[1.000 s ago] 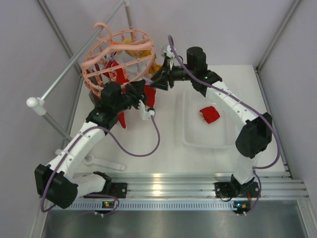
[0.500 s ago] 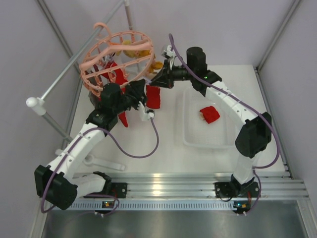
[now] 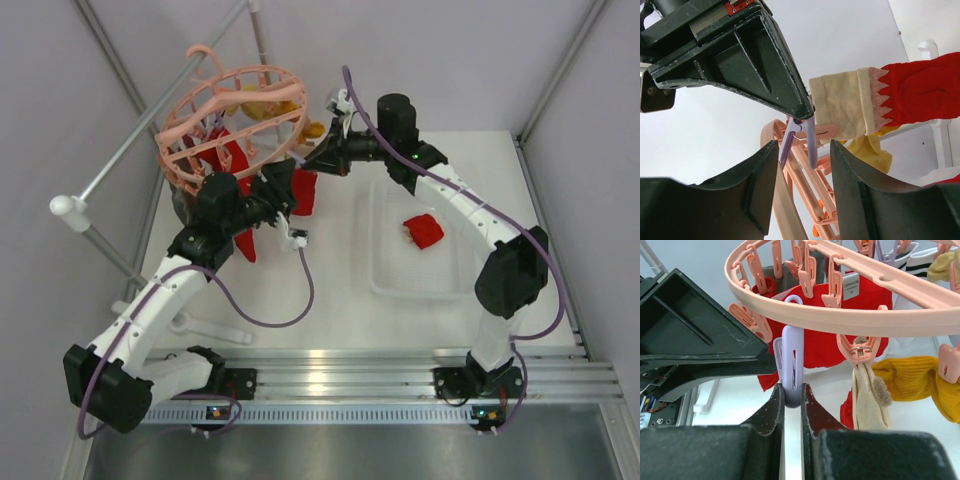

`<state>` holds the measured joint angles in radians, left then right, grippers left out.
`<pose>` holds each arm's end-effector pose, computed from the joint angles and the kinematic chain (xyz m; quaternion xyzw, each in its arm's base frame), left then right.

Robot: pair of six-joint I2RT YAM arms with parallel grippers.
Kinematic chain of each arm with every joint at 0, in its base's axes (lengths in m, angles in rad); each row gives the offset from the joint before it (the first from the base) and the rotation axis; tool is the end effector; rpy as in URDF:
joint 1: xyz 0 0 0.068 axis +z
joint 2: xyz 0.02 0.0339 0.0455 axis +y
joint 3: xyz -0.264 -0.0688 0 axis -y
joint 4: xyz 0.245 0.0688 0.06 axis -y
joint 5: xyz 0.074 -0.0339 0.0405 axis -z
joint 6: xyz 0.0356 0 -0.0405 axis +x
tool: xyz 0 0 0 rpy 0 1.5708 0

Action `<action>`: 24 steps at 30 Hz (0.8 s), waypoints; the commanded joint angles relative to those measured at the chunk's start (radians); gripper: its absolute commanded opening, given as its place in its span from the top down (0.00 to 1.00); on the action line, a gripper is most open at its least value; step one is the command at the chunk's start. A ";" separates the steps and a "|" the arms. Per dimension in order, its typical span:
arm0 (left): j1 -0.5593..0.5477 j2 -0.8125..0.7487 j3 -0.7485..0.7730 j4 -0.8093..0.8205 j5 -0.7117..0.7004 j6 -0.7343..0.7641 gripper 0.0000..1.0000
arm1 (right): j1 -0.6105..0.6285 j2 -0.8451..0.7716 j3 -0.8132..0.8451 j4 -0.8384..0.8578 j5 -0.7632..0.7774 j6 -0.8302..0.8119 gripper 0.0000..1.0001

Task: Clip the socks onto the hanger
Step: Open the clamp at the hanger.

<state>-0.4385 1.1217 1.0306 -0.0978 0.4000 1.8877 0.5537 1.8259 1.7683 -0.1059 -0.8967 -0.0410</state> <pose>0.2293 -0.1228 0.3687 0.7436 0.1832 0.2993 0.5691 0.3508 0.2496 0.3991 -0.4695 0.5748 0.4676 0.4802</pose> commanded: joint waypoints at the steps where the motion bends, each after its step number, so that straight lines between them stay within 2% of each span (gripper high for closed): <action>1: -0.003 0.009 0.051 -0.002 0.025 0.033 0.48 | 0.002 -0.040 0.020 0.035 0.012 -0.003 1.00; 14: -0.008 0.075 0.135 -0.002 -0.003 -0.012 0.43 | 0.017 -0.079 -0.012 0.017 0.108 -0.137 1.00; 24: -0.011 0.119 0.172 -0.031 -0.020 -0.013 0.45 | 0.031 -0.096 -0.030 0.014 0.114 -0.169 1.00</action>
<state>-0.4442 1.2327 1.1580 -0.1356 0.3798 1.8797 0.5671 1.7901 1.7412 -0.1123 -0.7807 -0.1837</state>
